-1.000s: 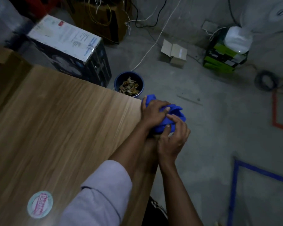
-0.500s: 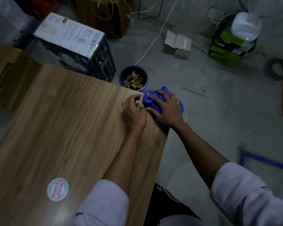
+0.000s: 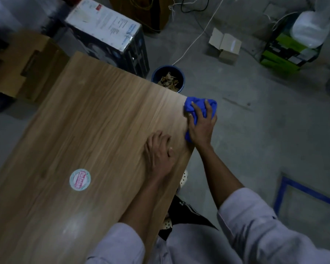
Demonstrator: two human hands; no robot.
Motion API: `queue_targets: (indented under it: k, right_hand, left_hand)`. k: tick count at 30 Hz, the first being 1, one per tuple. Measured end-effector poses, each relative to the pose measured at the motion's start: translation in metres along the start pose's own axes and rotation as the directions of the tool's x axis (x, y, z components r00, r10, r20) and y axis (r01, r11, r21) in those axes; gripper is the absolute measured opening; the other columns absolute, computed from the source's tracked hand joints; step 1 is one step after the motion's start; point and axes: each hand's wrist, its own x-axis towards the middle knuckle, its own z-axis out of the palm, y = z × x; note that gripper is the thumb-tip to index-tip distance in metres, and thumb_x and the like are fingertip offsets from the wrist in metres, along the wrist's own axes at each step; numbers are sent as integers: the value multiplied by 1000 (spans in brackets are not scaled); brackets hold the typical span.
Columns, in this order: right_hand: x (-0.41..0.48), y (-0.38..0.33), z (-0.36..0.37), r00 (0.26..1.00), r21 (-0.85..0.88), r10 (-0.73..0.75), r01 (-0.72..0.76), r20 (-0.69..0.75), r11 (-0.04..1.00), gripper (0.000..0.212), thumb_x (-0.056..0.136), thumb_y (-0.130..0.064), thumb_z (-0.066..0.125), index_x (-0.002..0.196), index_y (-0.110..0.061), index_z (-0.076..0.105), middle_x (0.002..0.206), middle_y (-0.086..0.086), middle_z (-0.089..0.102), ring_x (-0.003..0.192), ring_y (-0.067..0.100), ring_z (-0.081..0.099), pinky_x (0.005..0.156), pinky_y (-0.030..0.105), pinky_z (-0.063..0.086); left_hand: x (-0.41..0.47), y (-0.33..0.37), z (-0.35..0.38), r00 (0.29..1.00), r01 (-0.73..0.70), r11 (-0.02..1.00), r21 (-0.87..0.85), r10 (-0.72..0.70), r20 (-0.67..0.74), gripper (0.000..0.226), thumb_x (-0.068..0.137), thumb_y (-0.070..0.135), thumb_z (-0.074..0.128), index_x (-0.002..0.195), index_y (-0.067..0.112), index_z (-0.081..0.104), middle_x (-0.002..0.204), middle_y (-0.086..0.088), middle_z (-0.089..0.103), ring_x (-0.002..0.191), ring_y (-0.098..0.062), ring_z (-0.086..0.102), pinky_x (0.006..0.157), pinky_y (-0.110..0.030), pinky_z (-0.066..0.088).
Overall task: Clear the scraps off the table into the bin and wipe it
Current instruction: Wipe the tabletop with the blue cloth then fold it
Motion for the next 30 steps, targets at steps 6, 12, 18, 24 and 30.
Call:
queue_targets:
  k: [6, 12, 18, 24, 30]
  right_hand:
    - [-165, 15, -6, 965, 125, -211, 193, 155, 973, 42, 94, -30, 52, 133, -24, 66, 154, 10, 46, 134, 27, 50, 102, 42, 49]
    - [-175, -11, -62, 872, 4, -468, 472, 142, 882, 40, 91, -33, 54, 127, -26, 71, 138, 7, 63, 105, 32, 63, 87, 37, 51]
    - [-148, 6, -25, 942, -181, -193, 248, 275, 952, 47, 104, -37, 49, 151, -36, 45, 171, 8, 7, 153, 46, 9, 115, 63, 29]
    - [-287, 30, -16, 788, 122, -419, 411, 451, 904, 77, 77, 5, 68, 146, -26, 54, 169, 10, 4, 106, 37, 68, 69, 24, 39]
    - [-345, 21, -55, 358, 359, -685, 649, 634, 671, 75, 69, 5, 55, 138, -27, 61, 157, 12, 43, 102, 39, 70, 73, 41, 58]
  left_hand:
    - [-63, 1, -1, 993, 103, 987, -125, -109, -48, 51, 73, 20, 51, 121, 9, 64, 130, -11, 60, 119, -32, 51, 106, -40, 34]
    - [-150, -12, -6, 899, 211, 923, -322, -313, -307, 25, 79, 7, 50, 99, 7, 65, 104, -9, 65, 95, -30, 53, 88, -40, 42]
    - [-233, -25, 0, 832, 262, 922, -286, -366, -418, 13, 100, 12, 51, 98, 10, 64, 103, -6, 62, 95, -27, 49, 86, -39, 38]
    - [-313, -40, -11, 750, 440, 854, -278, -520, -409, 33, 70, 3, 53, 100, 11, 64, 104, -5, 61, 100, -27, 47, 88, -37, 37]
    - [-363, -51, -9, 635, 528, 772, -355, -636, -438, 33, 69, 3, 55, 99, 10, 65, 99, -8, 61, 100, -28, 48, 87, -38, 39]
